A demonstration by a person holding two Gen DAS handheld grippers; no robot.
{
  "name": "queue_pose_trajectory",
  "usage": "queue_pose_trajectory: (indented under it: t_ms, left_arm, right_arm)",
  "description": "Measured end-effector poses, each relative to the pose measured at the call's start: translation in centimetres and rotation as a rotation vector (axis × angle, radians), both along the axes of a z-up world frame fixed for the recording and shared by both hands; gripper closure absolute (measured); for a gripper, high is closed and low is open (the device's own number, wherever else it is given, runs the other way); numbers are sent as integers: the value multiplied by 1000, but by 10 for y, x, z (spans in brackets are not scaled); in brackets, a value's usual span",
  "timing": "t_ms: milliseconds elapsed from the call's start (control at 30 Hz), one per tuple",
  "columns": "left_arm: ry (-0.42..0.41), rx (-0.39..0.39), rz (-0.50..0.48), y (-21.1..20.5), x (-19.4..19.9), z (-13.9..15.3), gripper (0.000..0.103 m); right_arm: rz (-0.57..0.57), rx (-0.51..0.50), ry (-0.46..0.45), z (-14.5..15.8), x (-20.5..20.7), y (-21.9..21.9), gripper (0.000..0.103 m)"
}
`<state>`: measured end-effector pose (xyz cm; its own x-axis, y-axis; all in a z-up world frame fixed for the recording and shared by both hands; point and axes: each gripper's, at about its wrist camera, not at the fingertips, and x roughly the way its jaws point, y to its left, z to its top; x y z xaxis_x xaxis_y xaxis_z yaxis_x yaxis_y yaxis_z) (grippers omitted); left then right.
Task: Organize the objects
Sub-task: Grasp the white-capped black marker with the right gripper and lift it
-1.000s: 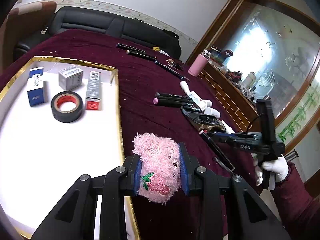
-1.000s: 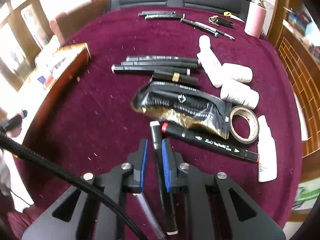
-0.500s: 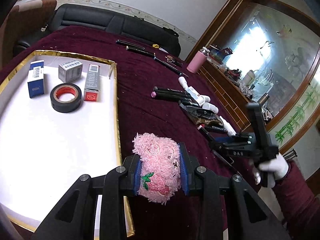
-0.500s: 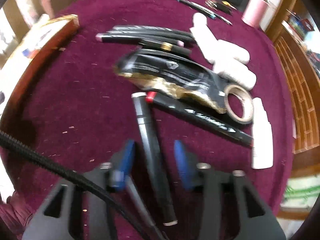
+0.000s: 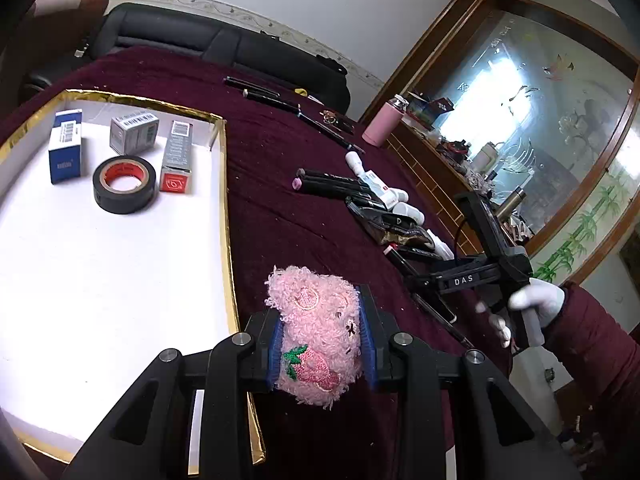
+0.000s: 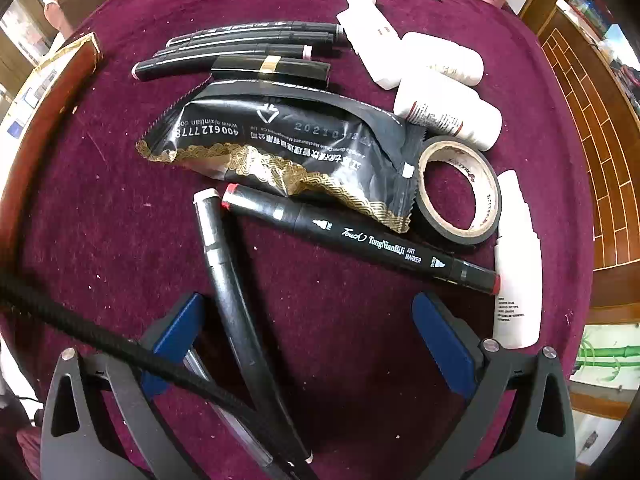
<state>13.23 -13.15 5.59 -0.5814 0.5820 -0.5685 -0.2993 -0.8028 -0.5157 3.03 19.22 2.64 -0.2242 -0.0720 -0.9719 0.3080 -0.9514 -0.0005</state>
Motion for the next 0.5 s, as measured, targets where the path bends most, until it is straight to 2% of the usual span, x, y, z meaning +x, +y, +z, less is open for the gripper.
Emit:
queue_pose_trajectory:
  t_ms: [167,267,300,333,367,400,433,500]
  left_arm:
    - [-5,17,-5,0,2,-1,77]
    - [-5,18,-7,0,3,-1,77]
    - [-4,18,-8,0,3,0,77]
    - [-3,17,-9,0,4,0,77]
    - [1,16,-12,0,5,1,77]
    - [4,15,-12,-1,6,2,77]
    - [5,13,-12,-1,7,2,77]
    - [1,16,-12,-2,6,1,77]
  right_arm:
    - [-71,-7,25,-1,-5,0,0]
    - [-58,12,-25,-2,-13,-3,0]
    - [-61,16,-38,-1,-14,-3,6]
    - [-47,18,-36,2,-13,-7,20]
    - [-18,18,-28,6,-9,-12,29]
    - [6,19,-21,9,-6,-17,47]
    - [34,26,-15,10,-3,-23,60]
    - [59,29,-4,11,0,-29,70]
